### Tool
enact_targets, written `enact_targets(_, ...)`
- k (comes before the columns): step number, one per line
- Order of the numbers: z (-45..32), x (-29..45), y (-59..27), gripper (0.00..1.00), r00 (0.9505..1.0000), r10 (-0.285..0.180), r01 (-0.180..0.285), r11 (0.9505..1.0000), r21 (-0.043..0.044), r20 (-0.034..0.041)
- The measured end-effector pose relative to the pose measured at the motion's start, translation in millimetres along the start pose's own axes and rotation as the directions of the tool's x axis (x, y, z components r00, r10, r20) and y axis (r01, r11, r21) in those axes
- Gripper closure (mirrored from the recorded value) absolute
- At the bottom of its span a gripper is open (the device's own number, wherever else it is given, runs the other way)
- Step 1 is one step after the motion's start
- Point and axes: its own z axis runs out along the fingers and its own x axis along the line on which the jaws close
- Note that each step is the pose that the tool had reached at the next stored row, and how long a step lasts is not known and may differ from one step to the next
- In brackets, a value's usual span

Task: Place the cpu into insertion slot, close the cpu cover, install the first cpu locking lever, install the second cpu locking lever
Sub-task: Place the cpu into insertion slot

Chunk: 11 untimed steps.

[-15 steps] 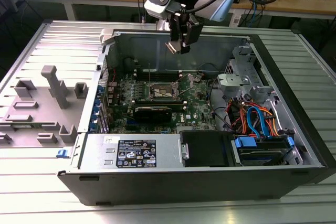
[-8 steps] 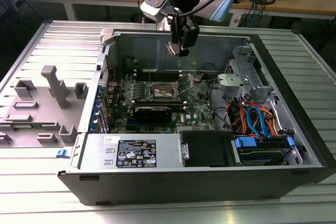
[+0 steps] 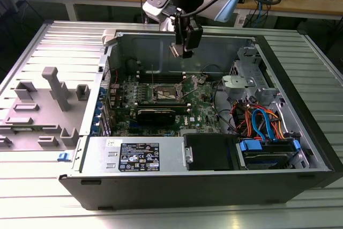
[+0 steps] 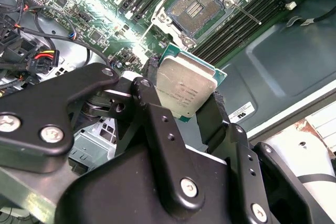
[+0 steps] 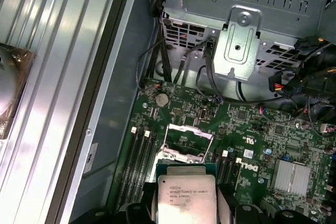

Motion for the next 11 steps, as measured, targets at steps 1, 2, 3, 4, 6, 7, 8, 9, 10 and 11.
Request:
enact_targets(1, 0.0, 0.0, 0.0, 0.46, 1.0, 0.0, 0.0, 1.0, -0.0001, 0.0)
enact_targets(2, 0.0, 0.0, 0.0, 0.46, 1.0, 0.0, 0.0, 1.0, -0.0001, 0.0)
enact_targets(3, 0.0, 0.0, 0.0, 0.46, 1.0, 0.0, 0.0, 1.0, 0.0, 0.0)
enact_targets(4, 0.0, 0.0, 0.0, 0.46, 1.0, 0.0, 0.0, 1.0, 0.0, 0.0001)
enact_targets(6, 0.0, 0.0, 0.0, 0.46, 1.0, 0.0, 0.0, 1.0, 0.0, 0.0)
enact_targets(7, 0.0, 0.0, 0.0, 0.46, 1.0, 0.001, -0.001, 1.0, -0.0001, 0.0001)
enact_targets(8, 0.1, 0.0, 0.0, 0.46, 1.0, 0.002, -0.002, 1.0, -0.0001, 0.0001)
enact_targets(9, 0.1, 0.0, 0.0, 0.46, 1.0, 0.005, -0.005, 1.0, -0.0002, 0.0003)
enact_targets(10, 0.1, 0.0, 0.0, 0.46, 1.0, 0.008, -0.008, 1.0, -0.0002, 0.0005)
enact_targets(11, 0.1, 0.0, 0.0, 0.46, 0.9998, 0.019, -0.019, 0.9998, -0.0004, 0.0015)
